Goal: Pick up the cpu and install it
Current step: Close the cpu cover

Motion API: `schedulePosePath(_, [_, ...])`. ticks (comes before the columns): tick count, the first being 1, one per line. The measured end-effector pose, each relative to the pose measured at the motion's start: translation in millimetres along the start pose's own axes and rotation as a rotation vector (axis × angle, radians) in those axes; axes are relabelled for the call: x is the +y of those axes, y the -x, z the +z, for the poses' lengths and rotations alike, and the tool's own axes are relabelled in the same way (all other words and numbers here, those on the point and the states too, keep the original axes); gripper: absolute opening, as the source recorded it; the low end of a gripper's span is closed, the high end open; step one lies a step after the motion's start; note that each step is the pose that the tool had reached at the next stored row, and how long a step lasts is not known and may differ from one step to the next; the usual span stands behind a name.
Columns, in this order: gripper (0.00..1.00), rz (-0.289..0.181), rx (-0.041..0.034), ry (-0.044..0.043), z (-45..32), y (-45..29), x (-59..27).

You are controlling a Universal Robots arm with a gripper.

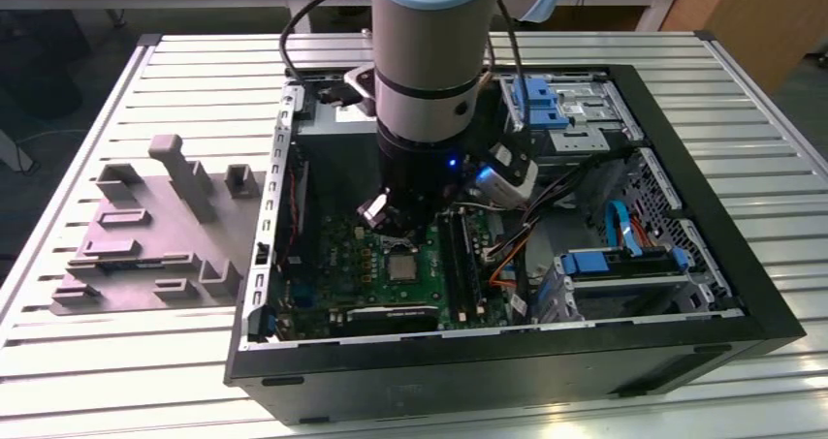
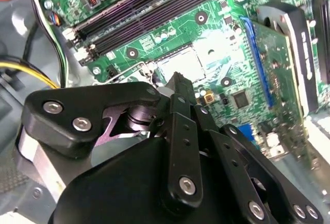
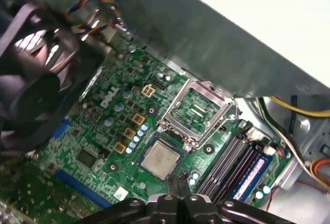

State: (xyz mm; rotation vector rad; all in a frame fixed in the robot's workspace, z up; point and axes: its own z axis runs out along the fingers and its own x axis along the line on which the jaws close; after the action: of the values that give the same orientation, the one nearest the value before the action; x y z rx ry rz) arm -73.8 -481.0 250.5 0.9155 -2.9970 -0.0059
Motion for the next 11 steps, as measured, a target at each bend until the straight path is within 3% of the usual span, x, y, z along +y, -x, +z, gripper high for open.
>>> schedulePosePath(11, [0.11, -0.201, 0.0011, -0.0012, 1.8, 0.0, 0.0])
